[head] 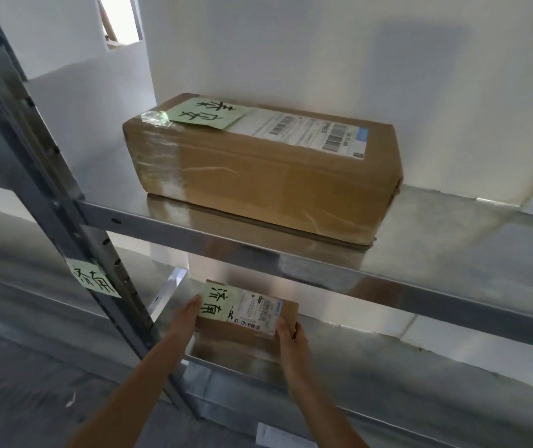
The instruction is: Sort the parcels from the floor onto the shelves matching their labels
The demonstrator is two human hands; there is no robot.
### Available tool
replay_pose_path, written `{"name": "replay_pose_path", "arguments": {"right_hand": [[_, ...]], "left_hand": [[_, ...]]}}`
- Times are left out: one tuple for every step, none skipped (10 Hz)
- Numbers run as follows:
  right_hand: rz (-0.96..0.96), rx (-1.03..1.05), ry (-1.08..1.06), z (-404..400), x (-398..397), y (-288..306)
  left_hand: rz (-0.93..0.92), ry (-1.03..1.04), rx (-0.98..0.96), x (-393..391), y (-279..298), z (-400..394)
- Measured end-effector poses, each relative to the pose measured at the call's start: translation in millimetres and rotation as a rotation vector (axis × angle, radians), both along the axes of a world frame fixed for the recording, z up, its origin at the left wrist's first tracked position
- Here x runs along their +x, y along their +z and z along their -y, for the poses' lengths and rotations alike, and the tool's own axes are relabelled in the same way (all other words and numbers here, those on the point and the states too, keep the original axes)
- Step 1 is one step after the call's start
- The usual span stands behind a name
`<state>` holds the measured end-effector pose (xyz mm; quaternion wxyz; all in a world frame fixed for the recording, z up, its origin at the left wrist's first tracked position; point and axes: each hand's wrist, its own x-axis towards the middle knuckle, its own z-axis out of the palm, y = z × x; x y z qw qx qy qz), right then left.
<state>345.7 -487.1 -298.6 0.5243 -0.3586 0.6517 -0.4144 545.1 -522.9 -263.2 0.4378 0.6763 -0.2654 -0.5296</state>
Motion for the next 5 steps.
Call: {"name": "replay_pose_path", "arguments": {"right_hand": [[0.064, -0.026, -0.023, 1.9, 5.0, -2.0], [0.088, -0.107, -0.09, 5.4, 12.5, -11.8], [0.1, -0.13, -0.125, 8.3, 15.7, -16.1], [0.082, -0.129, -0.076, 6.3, 12.5, -11.6], [-0.006, -0.031, -0.099, 8.0, 2.6, 1.8]], "left_hand": [[-0.002, -0.028, -0.049, -0.5, 2.8, 2.8], [-0.004, -0.02, -0.08, 2.1, -2.0, 9.5], [0.008, -0.014, -0.116, 1.2, -4.1, 10.0], [0.052, 0.048, -0.167, -4.0, -5.1, 7.8], [0.099, 0.242, -0.246, -15.0, 5.7, -2.2]]}}
